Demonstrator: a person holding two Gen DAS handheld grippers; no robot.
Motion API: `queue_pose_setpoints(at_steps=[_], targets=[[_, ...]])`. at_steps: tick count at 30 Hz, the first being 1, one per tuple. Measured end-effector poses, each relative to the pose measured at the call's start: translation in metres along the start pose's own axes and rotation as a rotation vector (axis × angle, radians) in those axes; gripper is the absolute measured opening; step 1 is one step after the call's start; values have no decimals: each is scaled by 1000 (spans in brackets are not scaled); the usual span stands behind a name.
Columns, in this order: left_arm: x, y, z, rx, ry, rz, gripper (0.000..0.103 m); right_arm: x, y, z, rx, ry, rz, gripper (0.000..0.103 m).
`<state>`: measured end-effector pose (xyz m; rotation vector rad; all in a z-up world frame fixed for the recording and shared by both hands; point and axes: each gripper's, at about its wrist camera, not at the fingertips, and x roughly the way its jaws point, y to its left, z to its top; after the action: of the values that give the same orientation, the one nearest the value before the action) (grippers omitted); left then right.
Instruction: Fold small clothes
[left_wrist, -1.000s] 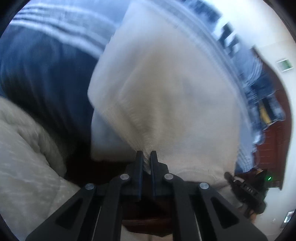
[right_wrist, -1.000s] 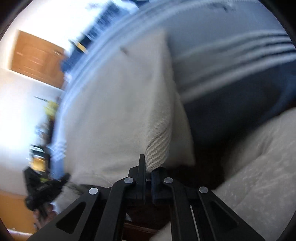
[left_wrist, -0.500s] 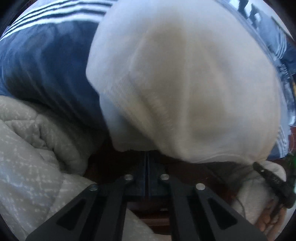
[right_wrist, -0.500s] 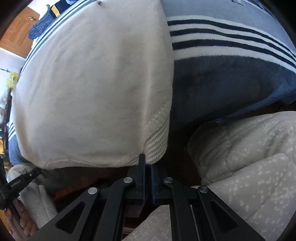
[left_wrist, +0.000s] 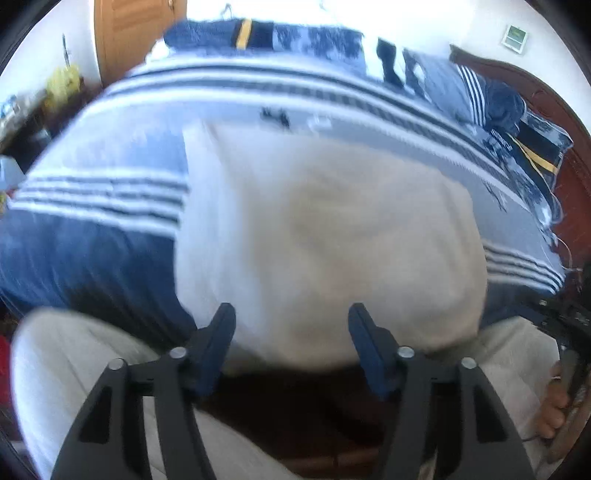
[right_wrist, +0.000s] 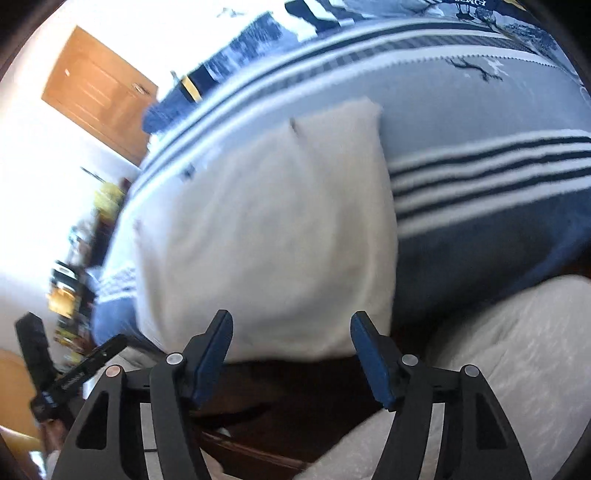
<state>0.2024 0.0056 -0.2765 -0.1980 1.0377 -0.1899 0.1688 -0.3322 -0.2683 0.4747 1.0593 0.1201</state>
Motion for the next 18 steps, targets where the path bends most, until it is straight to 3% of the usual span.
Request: queue_pose_setpoints(at_steps=[1, 4, 7, 10, 13, 18], targets=[[-1, 6, 4, 0, -1, -1, 63, -5, 1, 8, -11, -18, 6, 71], [5, 22, 39, -37, 2, -4, 64, -8, 1, 38, -42, -39, 2, 87], [27, 39, 80, -103, 2, 1, 66, 4, -8, 71, -35, -44, -5, 87], [50, 61, 112, -167, 24, 53, 66, 26, -28, 107, -7, -40, -8, 87], [73, 82, 128, -233, 34, 45, 66, 50, -58, 146, 45, -26, 12, 87], [103, 93, 146, -219, 46, 73, 66, 88, -89, 181, 126, -8, 15, 86]])
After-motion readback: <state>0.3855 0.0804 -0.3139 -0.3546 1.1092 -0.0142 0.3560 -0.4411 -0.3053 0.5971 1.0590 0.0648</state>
